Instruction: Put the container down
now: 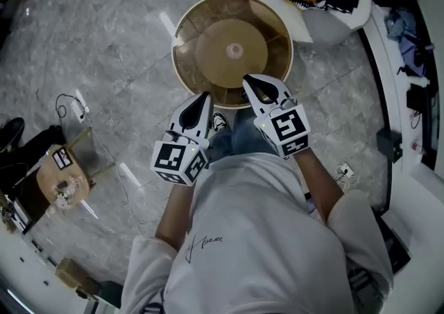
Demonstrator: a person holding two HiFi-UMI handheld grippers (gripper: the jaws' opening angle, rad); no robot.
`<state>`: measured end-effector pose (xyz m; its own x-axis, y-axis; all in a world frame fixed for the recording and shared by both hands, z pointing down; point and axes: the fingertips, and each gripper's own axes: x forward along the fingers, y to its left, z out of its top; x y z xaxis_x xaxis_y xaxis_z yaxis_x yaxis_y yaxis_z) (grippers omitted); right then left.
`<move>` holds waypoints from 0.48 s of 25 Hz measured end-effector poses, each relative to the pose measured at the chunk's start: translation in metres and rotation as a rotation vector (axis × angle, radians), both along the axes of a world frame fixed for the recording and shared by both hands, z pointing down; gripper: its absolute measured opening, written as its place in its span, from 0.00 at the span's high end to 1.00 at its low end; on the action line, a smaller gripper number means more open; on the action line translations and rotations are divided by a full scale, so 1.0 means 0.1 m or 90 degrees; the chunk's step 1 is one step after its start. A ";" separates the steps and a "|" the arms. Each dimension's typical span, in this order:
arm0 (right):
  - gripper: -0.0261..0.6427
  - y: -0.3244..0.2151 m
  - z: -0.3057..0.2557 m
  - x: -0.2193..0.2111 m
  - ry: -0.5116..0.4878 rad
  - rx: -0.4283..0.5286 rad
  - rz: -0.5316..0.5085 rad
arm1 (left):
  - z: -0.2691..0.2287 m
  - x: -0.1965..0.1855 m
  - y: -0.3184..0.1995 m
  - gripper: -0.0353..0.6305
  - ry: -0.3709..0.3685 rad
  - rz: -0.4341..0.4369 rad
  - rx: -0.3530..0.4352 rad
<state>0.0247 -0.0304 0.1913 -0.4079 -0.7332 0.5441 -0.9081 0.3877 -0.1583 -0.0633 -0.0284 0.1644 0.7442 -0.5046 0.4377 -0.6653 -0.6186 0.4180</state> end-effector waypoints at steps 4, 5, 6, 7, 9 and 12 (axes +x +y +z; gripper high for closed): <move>0.94 0.06 -0.16 0.02 -0.001 0.006 0.018 | -0.09 -0.02 0.03 0.92 0.016 0.006 0.004; 0.94 0.08 -0.19 0.03 0.002 0.009 0.021 | -0.12 -0.03 0.04 0.92 0.022 0.003 0.004; 0.94 0.10 -0.23 0.03 0.005 0.011 0.024 | -0.15 -0.04 0.06 0.92 0.030 0.000 0.004; 0.94 0.13 -0.26 0.03 0.008 0.014 0.026 | -0.19 -0.05 0.07 0.92 0.041 -0.004 0.002; 0.94 0.17 -0.34 0.02 0.013 0.020 0.027 | -0.30 -0.06 0.11 0.92 0.080 -0.010 -0.004; 0.94 0.24 -0.48 -0.02 0.017 0.029 0.027 | -0.48 -0.04 0.22 0.92 0.094 0.013 0.013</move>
<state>0.0228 -0.0065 0.1430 -0.3611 -0.7743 0.5197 -0.9277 0.3546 -0.1163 -0.0675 -0.0065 0.1168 0.8104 -0.4956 0.3123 -0.5840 -0.6408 0.4983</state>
